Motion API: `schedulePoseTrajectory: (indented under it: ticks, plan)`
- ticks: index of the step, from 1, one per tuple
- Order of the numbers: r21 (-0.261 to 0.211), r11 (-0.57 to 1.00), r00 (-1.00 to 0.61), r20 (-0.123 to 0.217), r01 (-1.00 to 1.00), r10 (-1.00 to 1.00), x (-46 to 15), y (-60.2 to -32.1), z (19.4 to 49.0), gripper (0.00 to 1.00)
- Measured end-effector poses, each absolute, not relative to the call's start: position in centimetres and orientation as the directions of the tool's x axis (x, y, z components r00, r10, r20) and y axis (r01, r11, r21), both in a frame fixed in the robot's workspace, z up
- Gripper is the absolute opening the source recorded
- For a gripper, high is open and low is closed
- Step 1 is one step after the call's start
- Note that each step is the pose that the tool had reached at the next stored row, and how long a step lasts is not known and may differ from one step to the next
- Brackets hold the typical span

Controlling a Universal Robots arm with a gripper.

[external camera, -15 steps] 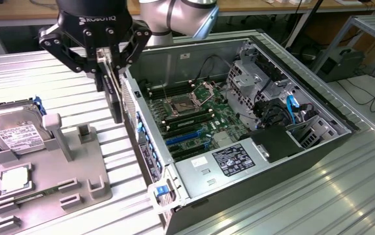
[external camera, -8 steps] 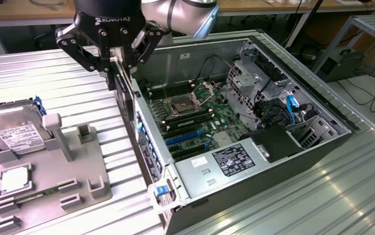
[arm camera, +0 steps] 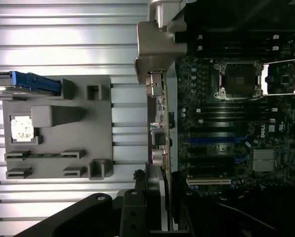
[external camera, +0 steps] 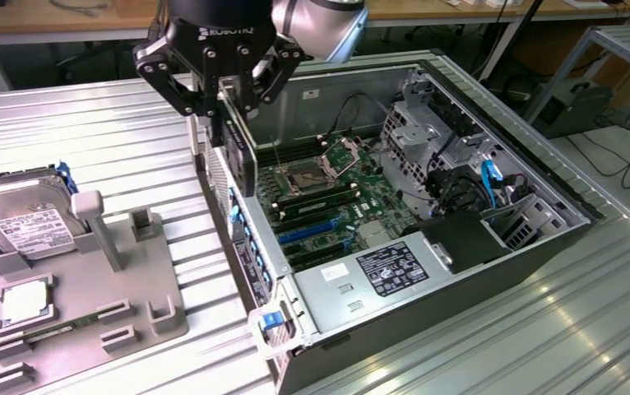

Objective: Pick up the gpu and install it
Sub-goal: 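Pick up the gpu and move the gpu toward the slot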

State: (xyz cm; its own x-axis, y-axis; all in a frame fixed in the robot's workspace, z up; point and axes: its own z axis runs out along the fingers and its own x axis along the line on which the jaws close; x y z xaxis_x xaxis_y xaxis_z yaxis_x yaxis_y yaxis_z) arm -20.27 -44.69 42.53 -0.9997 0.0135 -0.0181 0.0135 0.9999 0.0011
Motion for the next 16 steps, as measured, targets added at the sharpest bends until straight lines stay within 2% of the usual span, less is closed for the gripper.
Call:
schedulePoseTrajectory:
  ticks: [16]
  plan:
    - [0.001,1.0,-1.0,-0.018,0.014,0.014,-14.5,-44.7,42.5,0.3]
